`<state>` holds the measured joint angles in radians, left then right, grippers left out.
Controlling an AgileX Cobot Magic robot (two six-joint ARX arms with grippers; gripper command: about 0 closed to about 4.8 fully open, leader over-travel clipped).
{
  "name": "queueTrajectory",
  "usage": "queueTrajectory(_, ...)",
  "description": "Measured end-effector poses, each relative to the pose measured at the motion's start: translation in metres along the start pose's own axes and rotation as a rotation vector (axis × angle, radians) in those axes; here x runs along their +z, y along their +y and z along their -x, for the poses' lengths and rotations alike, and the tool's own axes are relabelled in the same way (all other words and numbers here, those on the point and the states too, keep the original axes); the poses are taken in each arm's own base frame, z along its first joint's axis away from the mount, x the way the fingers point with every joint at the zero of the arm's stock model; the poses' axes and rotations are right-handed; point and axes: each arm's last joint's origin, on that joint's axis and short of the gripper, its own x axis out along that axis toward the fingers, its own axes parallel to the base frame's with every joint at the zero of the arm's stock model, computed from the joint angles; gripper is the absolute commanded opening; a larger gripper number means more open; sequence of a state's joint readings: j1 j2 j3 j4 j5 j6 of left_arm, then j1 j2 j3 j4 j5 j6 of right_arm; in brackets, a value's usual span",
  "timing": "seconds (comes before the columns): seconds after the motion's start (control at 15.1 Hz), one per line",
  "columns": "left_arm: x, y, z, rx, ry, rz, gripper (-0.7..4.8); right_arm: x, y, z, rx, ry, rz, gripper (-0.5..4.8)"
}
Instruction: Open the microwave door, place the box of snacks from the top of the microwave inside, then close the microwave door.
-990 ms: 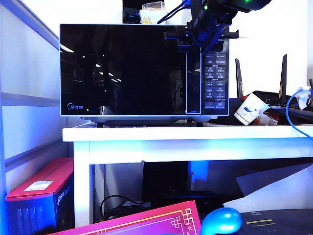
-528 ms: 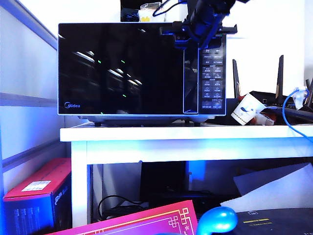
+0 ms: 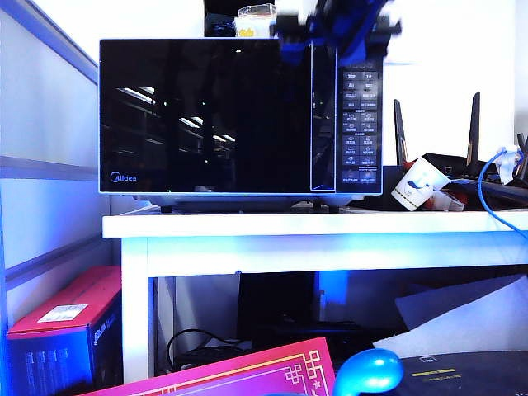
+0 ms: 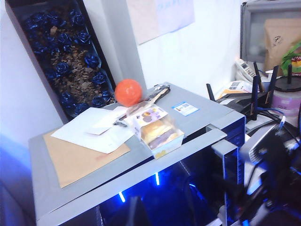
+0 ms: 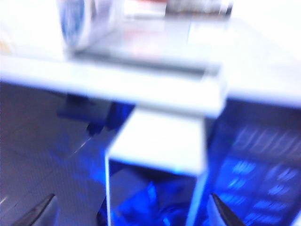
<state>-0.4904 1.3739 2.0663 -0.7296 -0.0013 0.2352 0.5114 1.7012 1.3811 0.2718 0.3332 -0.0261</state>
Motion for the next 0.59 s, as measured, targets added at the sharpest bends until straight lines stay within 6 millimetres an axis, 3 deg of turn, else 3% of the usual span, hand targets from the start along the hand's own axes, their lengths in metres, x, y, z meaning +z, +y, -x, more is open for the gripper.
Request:
queueTrajectory(0.26,0.0,0.0,0.0,0.0,0.0,0.0,-0.05,0.023,-0.01,0.017,-0.011,-0.041,0.015,4.13)
queueTrajectory(0.4,0.0,0.0,0.0,0.0,0.0,0.0,-0.05,0.046,-0.02,0.035,0.013,-0.109,0.023,4.08)
queueTrajectory(0.59,0.0,0.0,0.0,0.0,0.0,0.0,-0.06,0.065,-0.031,0.049,0.02,-0.176,0.047,3.87)
